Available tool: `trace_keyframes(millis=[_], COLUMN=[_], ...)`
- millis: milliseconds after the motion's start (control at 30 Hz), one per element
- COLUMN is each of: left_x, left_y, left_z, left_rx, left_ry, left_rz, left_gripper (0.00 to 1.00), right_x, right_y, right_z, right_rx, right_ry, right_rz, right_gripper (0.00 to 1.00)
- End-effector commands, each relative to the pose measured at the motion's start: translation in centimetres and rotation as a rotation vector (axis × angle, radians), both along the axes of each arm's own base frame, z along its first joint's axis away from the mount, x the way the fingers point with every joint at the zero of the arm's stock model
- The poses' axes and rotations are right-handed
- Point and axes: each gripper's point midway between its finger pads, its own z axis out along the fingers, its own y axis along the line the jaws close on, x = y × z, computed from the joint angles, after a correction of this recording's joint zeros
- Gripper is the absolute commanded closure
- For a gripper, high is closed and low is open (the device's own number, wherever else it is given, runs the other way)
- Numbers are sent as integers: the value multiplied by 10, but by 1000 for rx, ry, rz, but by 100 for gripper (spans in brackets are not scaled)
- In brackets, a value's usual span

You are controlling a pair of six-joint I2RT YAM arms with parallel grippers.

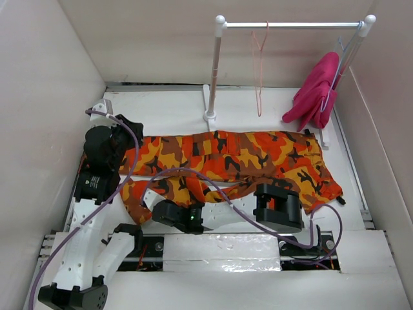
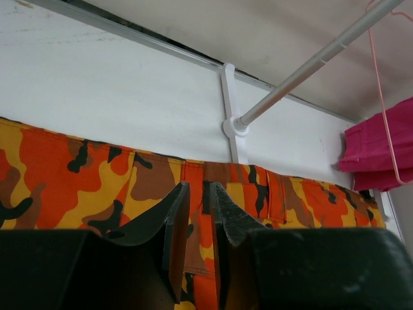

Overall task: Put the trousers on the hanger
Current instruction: Flatten out the trousers at the center of the board.

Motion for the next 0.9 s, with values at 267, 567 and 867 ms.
trace_keyframes(millis=[267,567,867], left_x=[6,12,16], left_y=[-8,-10,-22], left_z=[1,-38,-89], left_rx=[12,33,68], left_ry=[-22,84,234], left_rz=[-50,-62,-147], left_gripper=[83,80,77], right_x=[115,259,312], right_y=[-19,-43,-53], right_z=[170,85,59], right_rx=[349,236,220], right_ry=[-29,130,190], right_rz=[-87,-239,-339], right_gripper=[100,100,61])
